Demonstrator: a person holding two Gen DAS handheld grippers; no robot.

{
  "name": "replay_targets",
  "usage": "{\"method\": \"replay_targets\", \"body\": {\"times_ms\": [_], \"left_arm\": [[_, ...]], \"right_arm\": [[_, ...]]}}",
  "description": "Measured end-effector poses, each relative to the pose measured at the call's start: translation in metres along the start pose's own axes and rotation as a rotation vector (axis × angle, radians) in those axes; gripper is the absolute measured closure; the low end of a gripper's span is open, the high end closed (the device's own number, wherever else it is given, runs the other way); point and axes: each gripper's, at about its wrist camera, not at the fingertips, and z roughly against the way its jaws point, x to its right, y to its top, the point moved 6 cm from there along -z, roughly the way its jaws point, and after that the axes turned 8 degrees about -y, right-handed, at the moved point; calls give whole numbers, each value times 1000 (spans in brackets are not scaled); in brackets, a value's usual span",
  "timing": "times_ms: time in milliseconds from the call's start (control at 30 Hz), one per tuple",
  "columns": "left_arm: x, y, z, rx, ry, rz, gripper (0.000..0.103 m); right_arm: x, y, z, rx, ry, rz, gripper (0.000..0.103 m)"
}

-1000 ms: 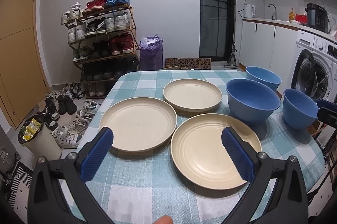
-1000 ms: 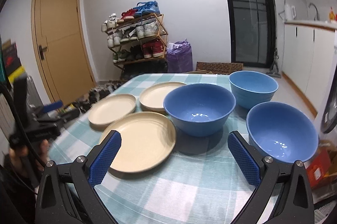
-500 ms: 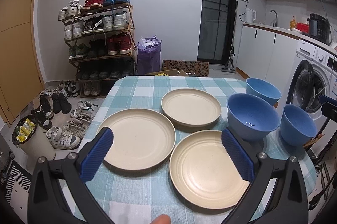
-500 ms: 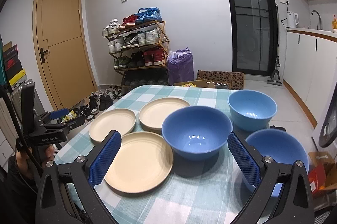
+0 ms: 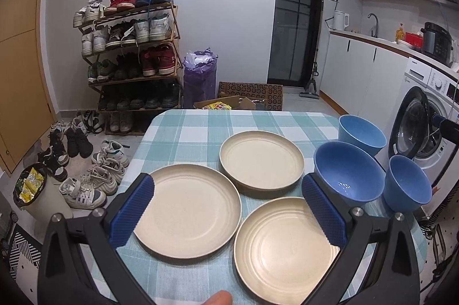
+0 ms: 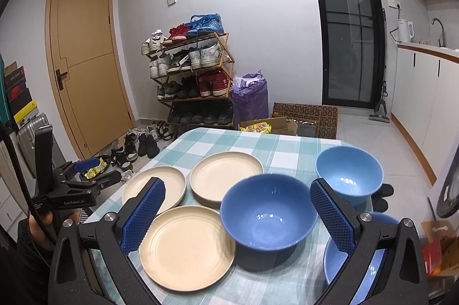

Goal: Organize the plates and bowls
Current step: 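Move both tools forward and down toward the rims of the cream plates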

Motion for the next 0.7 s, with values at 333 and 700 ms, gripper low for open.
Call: {"method": "replay_targets", "body": {"times_ms": [333, 700], "left_arm": [[-4, 29, -20, -18, -18, -6, 0], [-11, 42, -58, -77, -19, 12, 0]], "right_arm": [[9, 45, -18, 5, -8, 6, 0], [16, 64, -75, -102, 13, 23, 0]]}}
